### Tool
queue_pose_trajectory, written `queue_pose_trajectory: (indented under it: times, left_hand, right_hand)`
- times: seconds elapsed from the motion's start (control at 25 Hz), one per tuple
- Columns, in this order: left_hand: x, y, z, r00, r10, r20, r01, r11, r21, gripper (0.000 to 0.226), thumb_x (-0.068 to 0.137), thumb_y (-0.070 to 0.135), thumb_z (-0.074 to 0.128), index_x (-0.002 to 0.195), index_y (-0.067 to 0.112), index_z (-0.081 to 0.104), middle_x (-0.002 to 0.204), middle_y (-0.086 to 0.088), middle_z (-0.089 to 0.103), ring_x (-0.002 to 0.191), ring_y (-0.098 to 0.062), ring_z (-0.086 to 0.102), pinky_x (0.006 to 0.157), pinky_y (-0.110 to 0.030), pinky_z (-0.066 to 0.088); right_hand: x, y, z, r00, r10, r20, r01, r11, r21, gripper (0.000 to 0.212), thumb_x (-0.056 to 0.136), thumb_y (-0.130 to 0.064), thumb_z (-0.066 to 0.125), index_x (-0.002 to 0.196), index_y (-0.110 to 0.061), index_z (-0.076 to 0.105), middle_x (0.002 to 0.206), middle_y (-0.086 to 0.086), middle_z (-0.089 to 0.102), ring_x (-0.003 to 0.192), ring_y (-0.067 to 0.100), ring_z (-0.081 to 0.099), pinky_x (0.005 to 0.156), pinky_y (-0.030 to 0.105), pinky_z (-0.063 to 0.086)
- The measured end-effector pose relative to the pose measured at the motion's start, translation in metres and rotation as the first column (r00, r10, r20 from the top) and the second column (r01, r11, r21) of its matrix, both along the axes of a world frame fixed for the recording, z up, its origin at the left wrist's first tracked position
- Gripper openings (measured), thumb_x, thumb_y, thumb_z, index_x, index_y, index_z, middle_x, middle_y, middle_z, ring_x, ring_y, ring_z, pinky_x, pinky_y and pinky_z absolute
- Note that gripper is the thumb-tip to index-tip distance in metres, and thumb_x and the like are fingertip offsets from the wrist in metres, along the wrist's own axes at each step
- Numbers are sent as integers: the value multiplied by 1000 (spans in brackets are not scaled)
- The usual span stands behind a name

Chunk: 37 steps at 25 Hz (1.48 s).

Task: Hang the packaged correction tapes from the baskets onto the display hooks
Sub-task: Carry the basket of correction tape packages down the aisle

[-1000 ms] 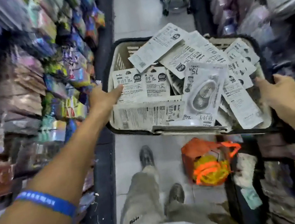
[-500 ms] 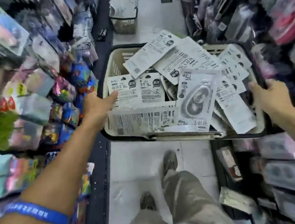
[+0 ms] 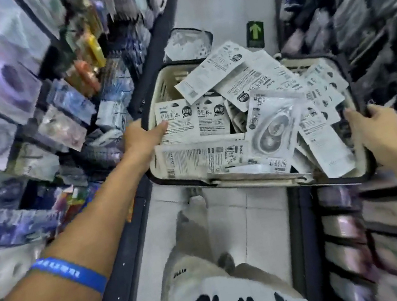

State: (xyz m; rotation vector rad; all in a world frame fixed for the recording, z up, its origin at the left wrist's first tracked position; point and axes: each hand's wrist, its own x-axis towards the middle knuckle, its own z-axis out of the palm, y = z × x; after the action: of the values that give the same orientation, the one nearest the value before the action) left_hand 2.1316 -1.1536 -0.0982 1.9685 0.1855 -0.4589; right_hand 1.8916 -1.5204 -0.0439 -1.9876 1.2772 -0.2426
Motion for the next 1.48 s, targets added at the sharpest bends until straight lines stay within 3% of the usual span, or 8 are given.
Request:
queue_pose_trajectory:
  times: [0.2,0.44,0.56,0.76,0.88,1.16,1.4,1.48]
  left_hand:
    - [176,-110,-20,999,31,-19,-31,999,-43,13,89,28,79,96,26,69,79,18,67,71,1,62,57,-18,45]
    - [303,-194,-17,969,240,-53,-240,971,-1,19,90,28,79,105,18,75,87,5,72,76,-14,68,62,-21,50]
    - [321,-216,-41,910,414,-27,-412,909,64,22,89,32,78,105,16,75,88,4,71,68,-2,62,50,-8,44]
    - [282,-235,-81,699,710,-85,-681,697,224,32,89,44,76,106,17,76,88,1,76,79,-17,69,61,-21,48]
    - [228,-236,-94,539,821,-190,-766,571,294,29,93,45,72,108,21,77,92,-1,78,90,-26,74,72,-27,53]
    - [105,-212,-237,195,922,-334,-798,347,493,32,93,42,71,98,11,75,94,-13,78,94,-34,73,84,-41,57]
    - [38,-152,-454,59,916,-398,-841,261,475,63,92,74,50,83,16,74,97,-16,76,85,-32,69,86,-40,54]
    - [28,-130,-532,69,927,-368,-813,267,518,78,99,74,30,102,10,75,113,-23,73,102,-39,68,90,-41,49]
  right_hand:
    - [195,-117,-13,999,38,-3,-38,998,-48,35,92,-35,63,69,-9,58,64,10,57,61,19,49,59,35,40]
    - [400,-248,-11,979,193,-59,-195,980,-31,58,80,-59,59,81,-1,59,69,19,61,63,20,51,60,35,40]
    - [504,-283,-38,937,344,-51,-343,939,29,60,79,-69,58,88,-9,63,78,16,69,66,27,60,62,44,53]
    - [641,-288,-96,727,675,-127,-672,737,73,62,91,-71,50,82,-10,58,77,22,65,71,36,61,64,48,49]
    - [668,-256,-127,591,784,-187,-774,617,142,49,97,-55,54,80,-10,54,71,24,62,62,33,59,51,50,45]
    - [637,-155,-309,307,924,-228,-927,345,147,52,93,-58,44,81,-10,57,70,14,59,68,34,55,63,41,42]
    - [590,-80,-550,304,928,-216,-928,339,152,38,102,-36,56,95,0,66,90,27,68,85,42,64,75,44,47]
    - [580,-47,-622,323,926,-197,-923,354,152,35,100,-37,59,93,-3,66,87,24,69,86,41,65,78,46,50]
